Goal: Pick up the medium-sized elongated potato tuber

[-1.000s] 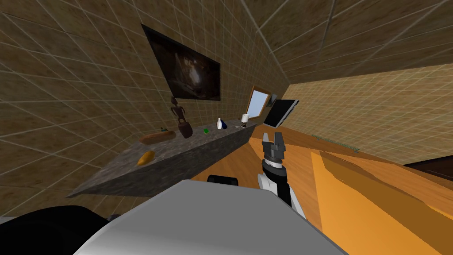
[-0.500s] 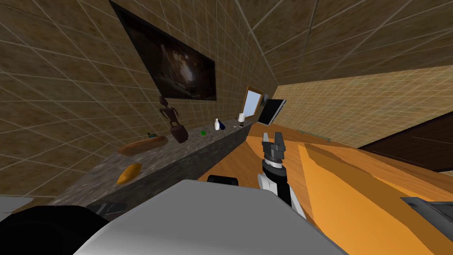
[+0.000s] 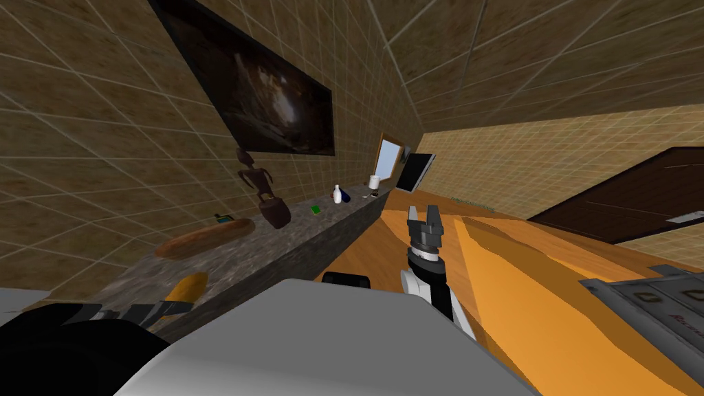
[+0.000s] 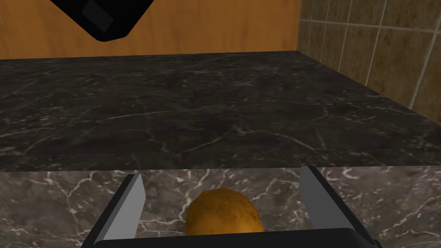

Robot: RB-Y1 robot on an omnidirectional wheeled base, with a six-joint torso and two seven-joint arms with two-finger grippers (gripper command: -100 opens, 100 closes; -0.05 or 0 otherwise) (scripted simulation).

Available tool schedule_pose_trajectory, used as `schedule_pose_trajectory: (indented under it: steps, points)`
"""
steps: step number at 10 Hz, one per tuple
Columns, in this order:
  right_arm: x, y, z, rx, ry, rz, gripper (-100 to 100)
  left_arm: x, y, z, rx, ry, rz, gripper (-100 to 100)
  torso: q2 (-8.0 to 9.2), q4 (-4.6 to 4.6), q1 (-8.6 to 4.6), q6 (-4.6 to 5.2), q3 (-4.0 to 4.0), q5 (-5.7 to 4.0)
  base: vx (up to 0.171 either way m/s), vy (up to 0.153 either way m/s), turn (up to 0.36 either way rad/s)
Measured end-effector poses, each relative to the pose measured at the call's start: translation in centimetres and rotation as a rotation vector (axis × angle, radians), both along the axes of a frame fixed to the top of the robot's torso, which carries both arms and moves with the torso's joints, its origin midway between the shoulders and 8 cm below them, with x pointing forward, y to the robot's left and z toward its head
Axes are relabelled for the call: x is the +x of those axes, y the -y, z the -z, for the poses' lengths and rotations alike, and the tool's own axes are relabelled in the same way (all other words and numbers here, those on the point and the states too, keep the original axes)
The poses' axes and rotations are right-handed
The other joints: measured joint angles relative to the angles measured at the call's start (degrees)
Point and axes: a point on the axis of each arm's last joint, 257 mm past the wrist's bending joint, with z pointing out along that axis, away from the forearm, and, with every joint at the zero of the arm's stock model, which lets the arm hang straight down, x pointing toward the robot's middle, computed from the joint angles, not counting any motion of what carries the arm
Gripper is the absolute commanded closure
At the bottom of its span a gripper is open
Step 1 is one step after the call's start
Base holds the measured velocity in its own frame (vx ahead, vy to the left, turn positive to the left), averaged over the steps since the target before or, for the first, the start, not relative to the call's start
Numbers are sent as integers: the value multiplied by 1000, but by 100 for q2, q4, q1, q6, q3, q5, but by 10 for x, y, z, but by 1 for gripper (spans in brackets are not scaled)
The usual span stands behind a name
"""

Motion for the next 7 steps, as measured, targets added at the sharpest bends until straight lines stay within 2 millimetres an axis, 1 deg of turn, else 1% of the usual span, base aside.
schedule_pose_trajectory:
  steps: [1, 2, 3, 4, 5, 6, 7]
  points:
    - [0, 0, 0, 0, 0, 0, 0, 6, -7, -2, 17, 9, -10, -100, -2, 0, 4, 3, -1, -1, 52, 168, -263]
    - [0, 0, 0, 0, 0, 0, 0, 13, -14, -4, 35, 22, -22, -100, -10, -2, 12, 6, -5, 2, 54, 214, -136]
    - [0, 0, 0, 0, 0, 0, 0, 20, -18, -3, 46, 37, -33, -100, -12, -3, 28, 0, -7, 5, 22, 105, -28]
    - [0, 0, 0, 0, 0, 0, 0, 21, -19, -4, 48, 39, -36, 0, -4, -1, -5, -3, -2, 1, 4, 19, -2]
    - [0, 0, 0, 0, 0, 0, 0, 21, -19, -4, 48, 39, -35, -100, 4, 1, -37, -3, 2, -8, 108, 18, 92]
    - [0, 0, 0, 0, 0, 0, 0, 33, -20, 0, 34, 71, 6, -100, -21, -3, -44, -5, -10, -10, 45, -40, 109]
    - [0, 0, 0, 0, 0, 0, 0, 37, -18, 3, 16, 89, 42, -100, -10, -2, -63, -4, -6, -14, 21, -20, 21]
